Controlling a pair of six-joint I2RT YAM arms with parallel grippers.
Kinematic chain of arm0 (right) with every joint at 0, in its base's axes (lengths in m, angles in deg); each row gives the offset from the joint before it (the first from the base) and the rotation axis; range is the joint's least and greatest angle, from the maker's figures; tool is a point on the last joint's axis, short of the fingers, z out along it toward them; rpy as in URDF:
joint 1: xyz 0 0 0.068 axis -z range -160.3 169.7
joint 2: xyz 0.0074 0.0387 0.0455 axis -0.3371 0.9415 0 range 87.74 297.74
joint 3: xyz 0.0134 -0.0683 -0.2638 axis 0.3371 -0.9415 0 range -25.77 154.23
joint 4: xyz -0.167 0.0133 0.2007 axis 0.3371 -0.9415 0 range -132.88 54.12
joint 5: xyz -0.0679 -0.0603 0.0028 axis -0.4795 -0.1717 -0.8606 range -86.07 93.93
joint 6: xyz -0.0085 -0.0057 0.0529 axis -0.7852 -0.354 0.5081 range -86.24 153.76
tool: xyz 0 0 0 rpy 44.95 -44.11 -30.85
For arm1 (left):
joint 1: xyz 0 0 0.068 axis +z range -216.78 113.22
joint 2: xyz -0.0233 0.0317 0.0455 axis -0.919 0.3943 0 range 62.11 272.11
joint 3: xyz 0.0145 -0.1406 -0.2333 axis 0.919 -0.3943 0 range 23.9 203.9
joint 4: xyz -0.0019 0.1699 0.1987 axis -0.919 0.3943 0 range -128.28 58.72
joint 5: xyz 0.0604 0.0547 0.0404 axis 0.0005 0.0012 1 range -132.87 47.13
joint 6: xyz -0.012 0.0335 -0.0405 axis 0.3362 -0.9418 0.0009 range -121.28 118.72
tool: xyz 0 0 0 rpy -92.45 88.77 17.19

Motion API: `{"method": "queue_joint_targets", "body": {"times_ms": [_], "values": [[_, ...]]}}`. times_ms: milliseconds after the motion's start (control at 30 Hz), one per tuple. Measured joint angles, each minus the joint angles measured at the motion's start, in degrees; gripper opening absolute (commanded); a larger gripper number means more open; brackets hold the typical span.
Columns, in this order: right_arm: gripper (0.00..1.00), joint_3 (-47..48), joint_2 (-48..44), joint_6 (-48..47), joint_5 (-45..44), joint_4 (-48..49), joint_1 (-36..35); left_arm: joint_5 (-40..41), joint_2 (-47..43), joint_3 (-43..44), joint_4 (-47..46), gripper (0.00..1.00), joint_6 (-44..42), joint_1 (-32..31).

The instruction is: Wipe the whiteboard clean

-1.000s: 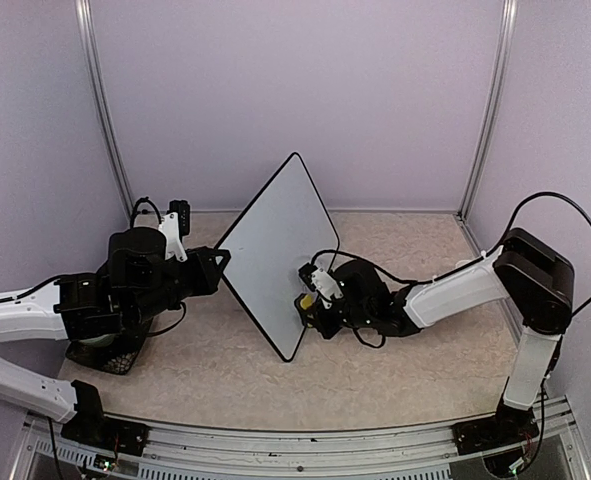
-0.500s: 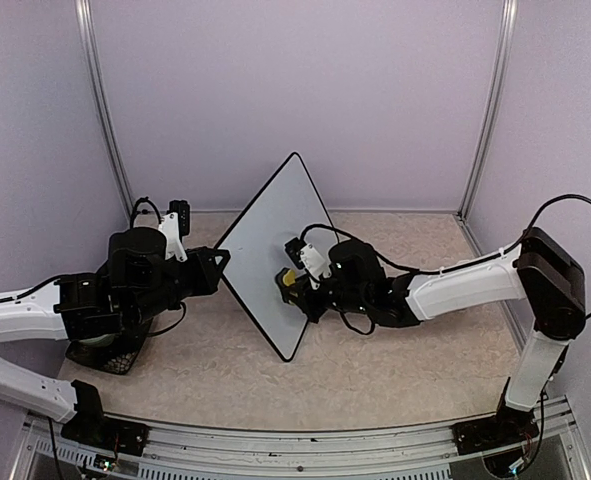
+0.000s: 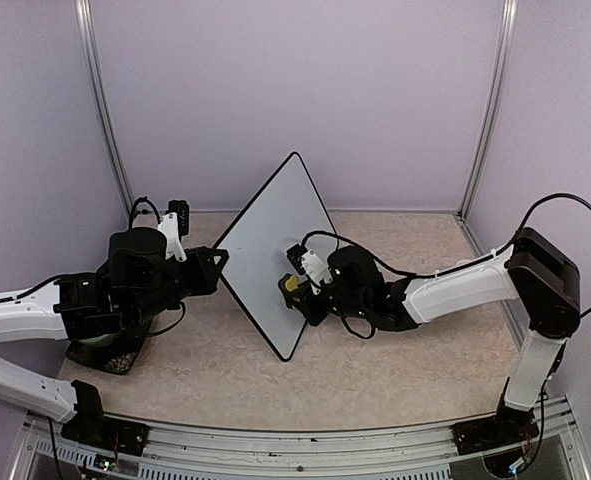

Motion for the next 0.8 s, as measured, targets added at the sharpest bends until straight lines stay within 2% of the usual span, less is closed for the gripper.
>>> {"method": "queue_joint_targets", "body": {"times_ms": [200, 400, 800], "values": [[0.0, 1.81, -1.88, -1.79, -0.85, -5.14, -1.6, -0.37, 0.0, 0.0, -0.22, 0.0, 0.13, -0.02], [0.0, 1.88, -7.87, -2.38, -0.46, -5.01, -3.74, -0.9, 0.2, 0.0, -0.61, 0.0, 0.87, -0.02], [0.0, 0.44, -9.57, -0.74, -4.15, -5.84, 0.87, -1.62, 0.2, 0.48, -0.07, 0.24, 1.31, -0.02]]}}
